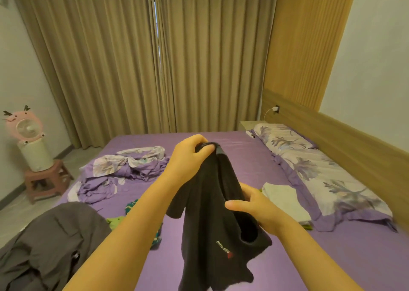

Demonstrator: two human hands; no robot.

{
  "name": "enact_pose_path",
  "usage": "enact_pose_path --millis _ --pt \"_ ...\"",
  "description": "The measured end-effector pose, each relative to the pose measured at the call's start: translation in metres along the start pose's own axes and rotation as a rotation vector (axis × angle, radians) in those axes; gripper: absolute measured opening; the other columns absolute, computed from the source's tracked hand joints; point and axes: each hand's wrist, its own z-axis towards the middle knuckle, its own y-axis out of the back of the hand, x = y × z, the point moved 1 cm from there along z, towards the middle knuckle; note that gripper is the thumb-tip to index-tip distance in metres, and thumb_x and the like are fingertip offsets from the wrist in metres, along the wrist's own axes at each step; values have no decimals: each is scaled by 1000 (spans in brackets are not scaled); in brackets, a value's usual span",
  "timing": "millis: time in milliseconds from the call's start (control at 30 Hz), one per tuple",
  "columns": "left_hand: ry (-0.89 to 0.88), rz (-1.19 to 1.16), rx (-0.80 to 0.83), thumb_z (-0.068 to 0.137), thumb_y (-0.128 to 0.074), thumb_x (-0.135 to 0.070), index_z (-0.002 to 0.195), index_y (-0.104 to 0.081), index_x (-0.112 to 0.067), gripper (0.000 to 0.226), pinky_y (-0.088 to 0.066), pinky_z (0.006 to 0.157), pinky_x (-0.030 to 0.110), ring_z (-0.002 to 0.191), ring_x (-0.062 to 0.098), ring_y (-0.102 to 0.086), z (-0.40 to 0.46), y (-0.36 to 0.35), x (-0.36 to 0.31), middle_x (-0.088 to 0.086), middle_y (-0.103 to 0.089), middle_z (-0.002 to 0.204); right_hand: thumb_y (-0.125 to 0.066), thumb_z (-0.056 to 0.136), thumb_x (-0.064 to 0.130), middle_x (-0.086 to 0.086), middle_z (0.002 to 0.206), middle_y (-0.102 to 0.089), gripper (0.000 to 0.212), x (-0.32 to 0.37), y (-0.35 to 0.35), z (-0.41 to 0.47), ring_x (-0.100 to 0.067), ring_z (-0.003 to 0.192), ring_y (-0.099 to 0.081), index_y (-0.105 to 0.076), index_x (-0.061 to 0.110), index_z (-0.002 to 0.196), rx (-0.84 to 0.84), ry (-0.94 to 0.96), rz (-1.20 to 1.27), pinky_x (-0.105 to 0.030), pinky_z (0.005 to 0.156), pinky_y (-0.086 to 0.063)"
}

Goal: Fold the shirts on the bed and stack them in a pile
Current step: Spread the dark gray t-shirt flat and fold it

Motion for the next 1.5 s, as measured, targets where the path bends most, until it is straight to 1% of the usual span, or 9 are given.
enact_pose_path --millis 200,433,567,700,933,1133,1267,1400,1500 --pt "157 36 -177 93 -56 -26 94 -63 -11 17 -46 70 29 79 11 -54 6 -13 1 2 -61 85 -55 90 5 7 99 -67 26 -35 70 -6 -13 92 -65 -60 26 103 -111 -21 -181 -16 69 -53" --pt "326 28 -256 94 -55 -24 100 -66 -13 17 -47 79 31 87 14 -57 -9 -29 19 2 -64 94 -58 89 35 1 77 -68 19 -43 116 9 -4 71 -60 -66 19 82 -268 115 -246 -16 66 -47" --pt "423 68 -262 96 -52 -25 107 -65 -9 23 -41 79 30 92 17 -54 -22 -38 32 2 -61 98 -55 78 47 -4 71 -60 37 -31 135 16 -8 65 -52 -64 11 79 -158 153 -306 -17 65 -42" --pt "498 67 -305 96 -51 -26 114 -63 -11 26 -38 83 28 98 16 -52 -37 -43 44 1 -60 106 -69 81 34 8 76 -67 9 -38 154 22 -8 73 -60 -69 26 86 41 86 -426 -23 68 -49" --pt "522 50 -357 93 -57 -26 110 -66 -13 23 -38 76 21 85 4 -51 -42 -44 44 -3 -60 99 -64 86 31 8 71 -69 13 -35 164 38 -3 65 -62 -70 23 78 -93 138 -352 -14 58 -49" --pt "611 -9 -218 89 -62 -28 92 -67 -20 10 -40 66 17 78 1 -54 -36 -44 61 -8 -63 86 -62 87 36 9 66 -65 20 -47 169 53 -2 60 -58 -68 22 74 -142 71 -335 -13 58 -46" --pt "703 -14 -92 87 -66 -27 88 -71 -7 21 -45 71 30 76 18 -59 -49 -70 110 15 -68 84 -56 92 31 10 80 -67 16 -87 163 70 5 72 -58 -68 23 84 -126 -2 -471 -7 65 -43" --pt "825 -4 73 87 -66 -25 85 -68 2 27 -41 67 31 73 18 -52 -66 -111 178 14 -62 75 -57 90 36 4 82 -67 15 -151 154 98 -13 79 -59 -63 29 78 -36 -159 -624 -21 69 -45" --pt "923 19 170 88 -65 -28 84 -66 4 32 -44 67 37 70 18 -52 -75 -143 238 21 -62 77 -64 86 37 1 84 -65 13 -201 147 122 -11 76 -55 -64 24 85 49 -284 -702 -12 62 -39"
